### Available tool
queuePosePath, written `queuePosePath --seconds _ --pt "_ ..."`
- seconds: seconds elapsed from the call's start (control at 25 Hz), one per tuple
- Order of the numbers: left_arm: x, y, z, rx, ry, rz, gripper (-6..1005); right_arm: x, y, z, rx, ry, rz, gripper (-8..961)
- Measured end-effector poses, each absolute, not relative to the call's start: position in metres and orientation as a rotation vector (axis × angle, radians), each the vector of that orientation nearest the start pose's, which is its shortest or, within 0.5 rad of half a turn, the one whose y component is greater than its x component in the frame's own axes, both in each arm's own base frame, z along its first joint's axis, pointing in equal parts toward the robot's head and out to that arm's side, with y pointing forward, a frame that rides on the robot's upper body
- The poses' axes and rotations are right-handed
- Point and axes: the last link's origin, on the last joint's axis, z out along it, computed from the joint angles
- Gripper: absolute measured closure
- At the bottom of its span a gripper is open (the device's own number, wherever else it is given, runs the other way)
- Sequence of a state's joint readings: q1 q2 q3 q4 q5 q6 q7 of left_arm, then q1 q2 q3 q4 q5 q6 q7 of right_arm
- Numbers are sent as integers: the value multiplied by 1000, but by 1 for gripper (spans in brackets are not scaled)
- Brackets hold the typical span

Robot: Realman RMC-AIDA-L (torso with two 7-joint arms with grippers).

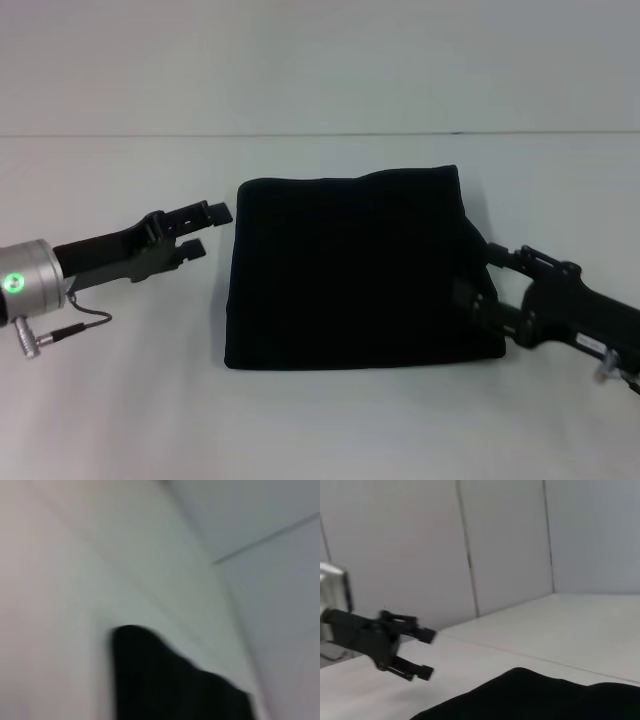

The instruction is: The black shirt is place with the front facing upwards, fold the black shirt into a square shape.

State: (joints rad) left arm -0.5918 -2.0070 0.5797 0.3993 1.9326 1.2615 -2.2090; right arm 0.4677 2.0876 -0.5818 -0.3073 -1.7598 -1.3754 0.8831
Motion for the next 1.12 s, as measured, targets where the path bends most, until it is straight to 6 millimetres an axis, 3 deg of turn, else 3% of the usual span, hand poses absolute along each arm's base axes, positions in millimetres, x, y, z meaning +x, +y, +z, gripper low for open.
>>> queuePosePath --seconds 0.16,0.44,1.12 --pt "-294 383 -3 -1908 -1962 -817 126 310 292 -35 -2418 501 791 187" --pt "-282 394 -17 -1932 -1966 -732 128 322 270 -43 -2457 511 747 186" --pt "-280 397 -32 -1928 -1954 -605 131 322 262 -52 -2506 506 734 185"
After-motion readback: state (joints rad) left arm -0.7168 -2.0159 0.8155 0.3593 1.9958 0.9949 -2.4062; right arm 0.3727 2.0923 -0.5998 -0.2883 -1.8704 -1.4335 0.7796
